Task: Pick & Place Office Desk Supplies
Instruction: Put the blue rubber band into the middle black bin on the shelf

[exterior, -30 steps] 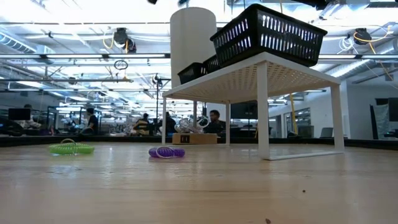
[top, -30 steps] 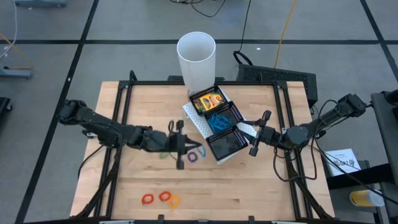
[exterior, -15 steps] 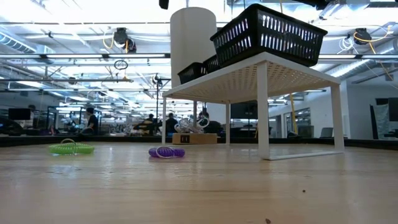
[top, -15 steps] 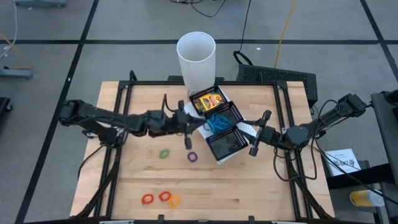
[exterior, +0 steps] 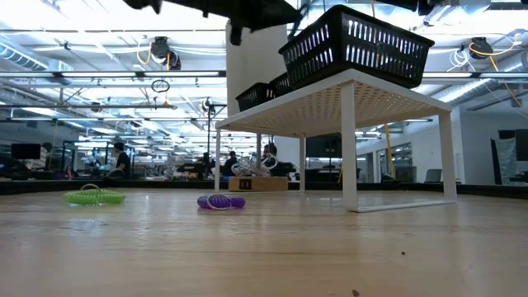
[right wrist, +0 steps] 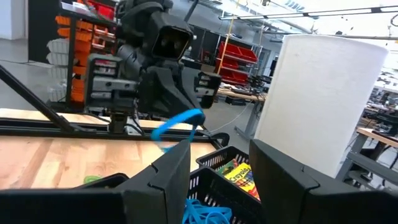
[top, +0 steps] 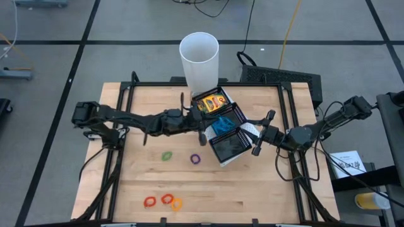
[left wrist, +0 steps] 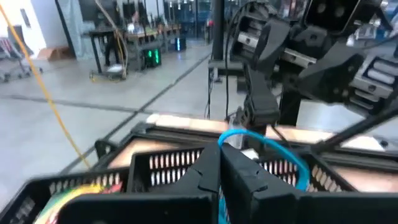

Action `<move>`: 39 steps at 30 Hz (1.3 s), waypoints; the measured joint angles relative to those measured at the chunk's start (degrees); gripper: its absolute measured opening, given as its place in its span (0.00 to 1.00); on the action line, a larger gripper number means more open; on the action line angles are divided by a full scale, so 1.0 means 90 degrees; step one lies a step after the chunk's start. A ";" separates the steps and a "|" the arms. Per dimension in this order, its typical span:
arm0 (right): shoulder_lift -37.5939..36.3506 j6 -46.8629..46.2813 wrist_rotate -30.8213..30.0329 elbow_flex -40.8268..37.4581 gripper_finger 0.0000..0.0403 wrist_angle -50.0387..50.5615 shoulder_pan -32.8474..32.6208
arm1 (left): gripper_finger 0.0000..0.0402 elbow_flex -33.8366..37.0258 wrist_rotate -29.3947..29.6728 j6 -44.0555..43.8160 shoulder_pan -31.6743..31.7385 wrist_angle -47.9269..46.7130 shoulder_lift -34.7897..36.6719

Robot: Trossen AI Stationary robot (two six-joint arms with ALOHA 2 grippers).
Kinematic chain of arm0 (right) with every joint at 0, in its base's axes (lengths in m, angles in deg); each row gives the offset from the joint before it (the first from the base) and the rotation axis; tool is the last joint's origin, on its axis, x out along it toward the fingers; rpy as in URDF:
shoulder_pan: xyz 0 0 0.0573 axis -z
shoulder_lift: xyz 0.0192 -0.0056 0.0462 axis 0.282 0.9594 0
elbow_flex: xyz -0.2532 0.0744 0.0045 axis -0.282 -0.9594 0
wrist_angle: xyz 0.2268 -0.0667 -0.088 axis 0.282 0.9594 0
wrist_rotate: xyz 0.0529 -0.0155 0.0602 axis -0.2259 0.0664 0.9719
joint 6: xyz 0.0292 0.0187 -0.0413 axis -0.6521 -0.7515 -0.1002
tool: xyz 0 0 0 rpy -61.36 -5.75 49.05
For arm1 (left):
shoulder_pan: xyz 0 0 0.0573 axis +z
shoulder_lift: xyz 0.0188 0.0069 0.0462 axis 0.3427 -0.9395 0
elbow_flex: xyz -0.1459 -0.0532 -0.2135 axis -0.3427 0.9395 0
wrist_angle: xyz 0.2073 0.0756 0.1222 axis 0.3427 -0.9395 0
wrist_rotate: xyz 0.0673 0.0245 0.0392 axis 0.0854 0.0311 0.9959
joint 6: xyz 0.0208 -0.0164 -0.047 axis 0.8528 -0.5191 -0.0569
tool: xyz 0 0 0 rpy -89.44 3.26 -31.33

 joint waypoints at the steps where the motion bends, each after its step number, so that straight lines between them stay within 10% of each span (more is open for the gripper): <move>1: 0.0000 0.0000 0.0000 0.0000 0.39 0.0001 0.0028 | 0.01 -0.0003 -0.0014 0.0056 0.0026 0.0193 -0.0106; 27: 0.0001 -0.0148 0.0024 0.0000 0.39 0.0124 0.0061 | 0.56 -0.0003 0.0061 -0.0905 0.0365 0.0140 -0.0496; 39: 0.0001 -0.0267 0.0027 0.0000 0.39 0.0124 0.0061 | 0.62 -0.0003 -0.0009 -0.1566 0.0393 0.0176 -0.0494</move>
